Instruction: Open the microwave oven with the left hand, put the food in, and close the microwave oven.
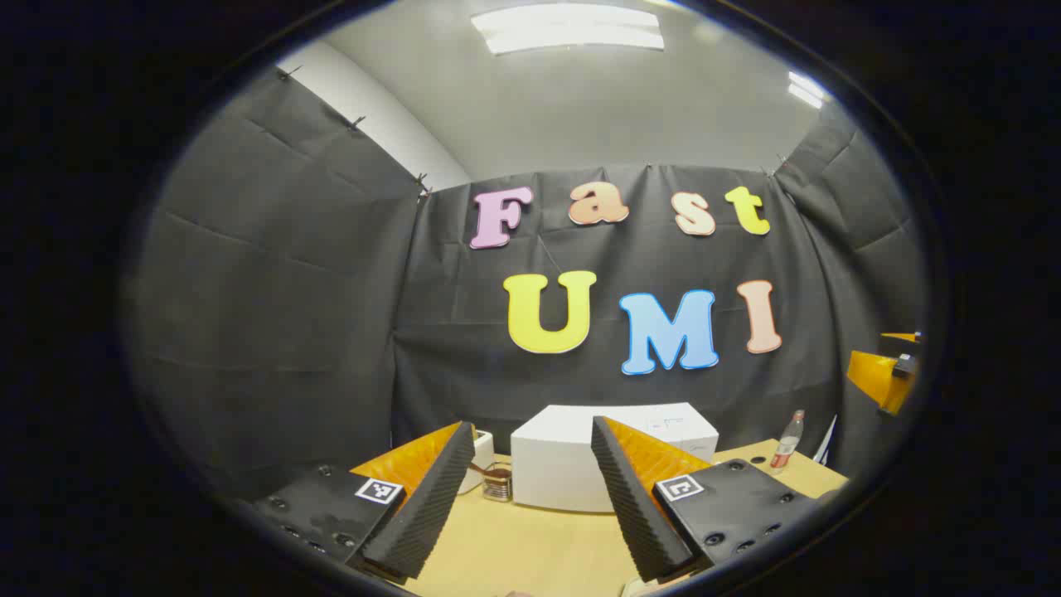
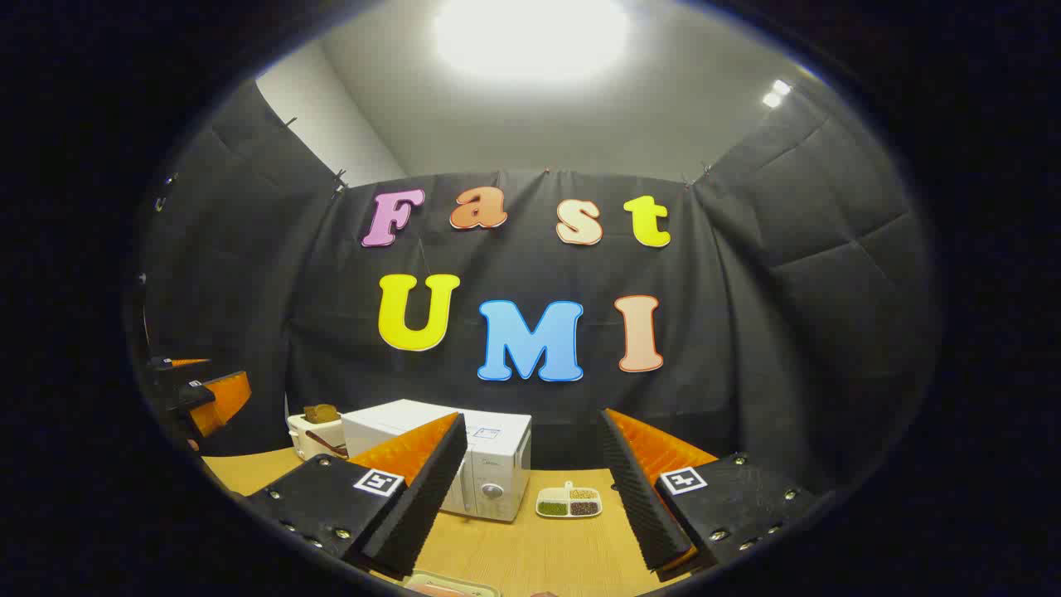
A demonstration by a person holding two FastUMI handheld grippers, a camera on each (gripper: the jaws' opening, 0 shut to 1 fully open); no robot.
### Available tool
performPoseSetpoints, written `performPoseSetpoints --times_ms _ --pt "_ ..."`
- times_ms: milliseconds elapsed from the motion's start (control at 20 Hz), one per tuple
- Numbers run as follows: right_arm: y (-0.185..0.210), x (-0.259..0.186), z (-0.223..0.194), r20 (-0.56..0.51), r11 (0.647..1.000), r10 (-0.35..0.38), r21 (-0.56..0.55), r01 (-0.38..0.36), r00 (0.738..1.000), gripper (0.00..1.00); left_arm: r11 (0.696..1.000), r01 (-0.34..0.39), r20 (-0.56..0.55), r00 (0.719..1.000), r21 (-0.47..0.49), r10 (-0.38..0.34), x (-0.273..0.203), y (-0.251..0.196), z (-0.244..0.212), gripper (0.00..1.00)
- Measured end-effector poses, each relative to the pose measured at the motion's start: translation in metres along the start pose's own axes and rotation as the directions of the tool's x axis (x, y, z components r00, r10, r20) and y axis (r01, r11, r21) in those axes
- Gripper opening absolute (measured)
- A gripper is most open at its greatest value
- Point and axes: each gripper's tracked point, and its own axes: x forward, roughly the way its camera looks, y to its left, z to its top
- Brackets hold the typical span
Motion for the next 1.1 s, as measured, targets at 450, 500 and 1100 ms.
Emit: performPoseSetpoints --times_ms 450,500,1100 --pt "-0.007 -0.003 0.001 0.021 1.0 -0.012 -0.022 0.013 1.0 0.96 0.999 0.053 -0.026 0.998 0.0 -0.053 0.015 -0.028 -0.012 0.95" --pt "-0.01 -0.004 0.0 0.017 1.0 -0.017 -0.02 0.017 1.0 0.96 0.998 0.059 -0.024 0.998 0.004 -0.059 0.016 -0.031 -0.011 0.95" --pt "-0.057 -0.008 -0.012 0.009 1.0 -0.001 0.015 0.001 1.0 0.97 0.99 0.14 -0.022 0.99 0.011 -0.14 0.029 -0.121 -0.024 0.94"
